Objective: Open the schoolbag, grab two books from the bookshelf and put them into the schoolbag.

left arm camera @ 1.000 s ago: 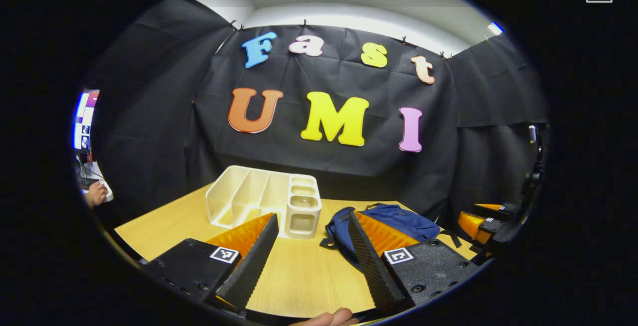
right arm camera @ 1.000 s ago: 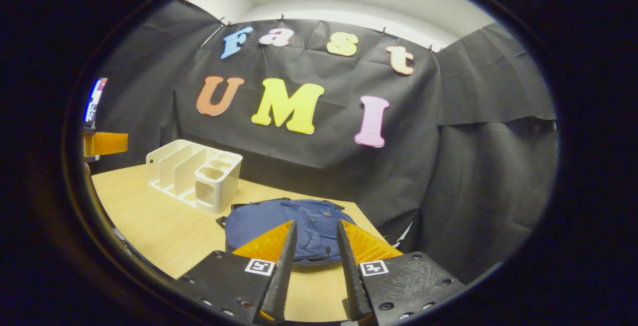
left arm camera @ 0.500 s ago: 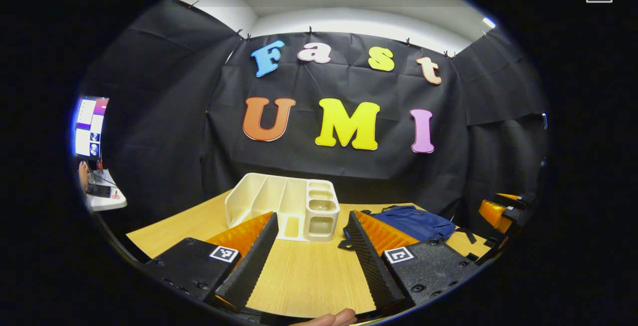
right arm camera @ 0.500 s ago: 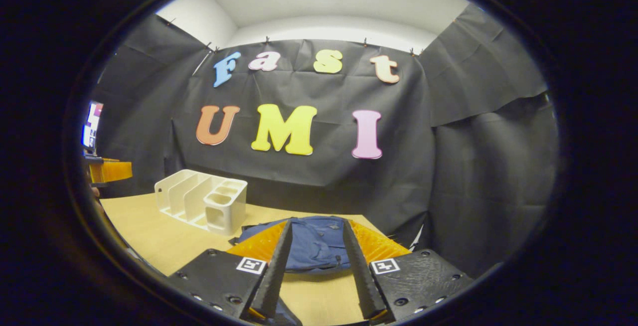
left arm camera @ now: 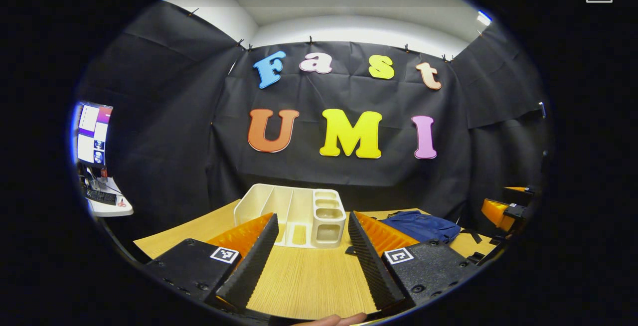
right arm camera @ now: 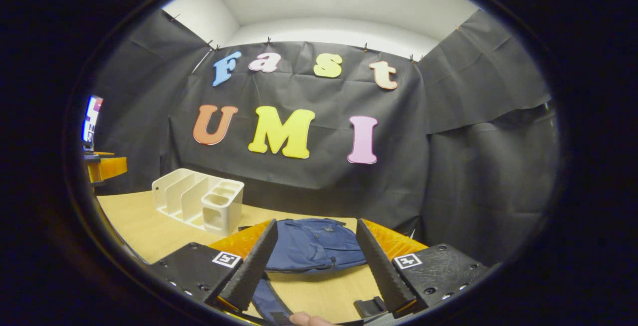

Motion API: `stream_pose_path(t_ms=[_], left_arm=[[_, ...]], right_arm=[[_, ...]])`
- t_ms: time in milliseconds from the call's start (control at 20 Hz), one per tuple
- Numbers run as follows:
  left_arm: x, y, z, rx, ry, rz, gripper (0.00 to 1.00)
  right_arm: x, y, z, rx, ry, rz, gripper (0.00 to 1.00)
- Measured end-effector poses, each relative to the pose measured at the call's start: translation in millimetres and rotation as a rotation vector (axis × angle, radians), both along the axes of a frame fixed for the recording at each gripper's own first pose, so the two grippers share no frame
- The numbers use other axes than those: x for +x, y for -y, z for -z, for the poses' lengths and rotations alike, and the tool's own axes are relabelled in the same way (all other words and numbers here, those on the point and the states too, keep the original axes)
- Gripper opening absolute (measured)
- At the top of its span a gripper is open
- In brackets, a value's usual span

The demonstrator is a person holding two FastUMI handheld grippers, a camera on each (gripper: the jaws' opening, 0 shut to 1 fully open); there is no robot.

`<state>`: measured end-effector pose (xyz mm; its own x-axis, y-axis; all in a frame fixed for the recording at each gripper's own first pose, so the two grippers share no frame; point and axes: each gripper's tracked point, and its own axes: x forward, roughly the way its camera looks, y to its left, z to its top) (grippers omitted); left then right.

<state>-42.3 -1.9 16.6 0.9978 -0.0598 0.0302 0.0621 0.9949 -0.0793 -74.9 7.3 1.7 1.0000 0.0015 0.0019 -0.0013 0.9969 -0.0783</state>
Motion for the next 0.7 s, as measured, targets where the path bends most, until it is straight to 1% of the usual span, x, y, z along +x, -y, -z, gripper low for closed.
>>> stream_pose_path(t_ms=[100,150,200,250,450,550,600,650,700], left_arm=[[0.5,5.2,3.1,-0.006,-0.013,0.018,0.90],[0.7,6.6,4.7,-0.009,-0.019,0.024,0.90],[2.9,6.2,5.9,-0.007,-0.023,0.028,0.90],[2.7,6.3,6.7,-0.001,-0.023,0.030,0.90],[5.8,3.2,10.9,0.033,-0.030,0.011,0.90],[6.4,3.3,11.0,0.039,-0.028,0.008,0.90],[6.0,1.7,10.2,0.037,-0.026,0.001,0.90],[6.7,1.7,8.7,0.034,-0.020,-0.002,0.90],[5.0,1.8,7.0,0.030,-0.013,-0.002,0.90]], right_arm=[[-0.5,-2.4,-0.9,-0.001,-0.003,0.005,0.92],[-0.7,-3.6,-2.6,0.002,-0.002,0.005,0.95],[-1.4,-5.9,-3.0,0.002,-0.003,0.007,0.95],[-2.1,-7.2,-3.9,-0.001,-0.002,0.006,0.92],[-6.2,-8.2,-11.1,-0.023,0.014,0.015,0.95],[-6.1,-6.9,-11.0,-0.049,0.021,0.028,0.95],[-6.7,-6.0,-10.6,-0.060,0.020,0.033,0.92],[-6.6,-6.9,-10.0,-0.063,0.017,0.033,0.92],[-6.1,-7.1,-9.6,-0.063,0.013,0.036,0.99]])
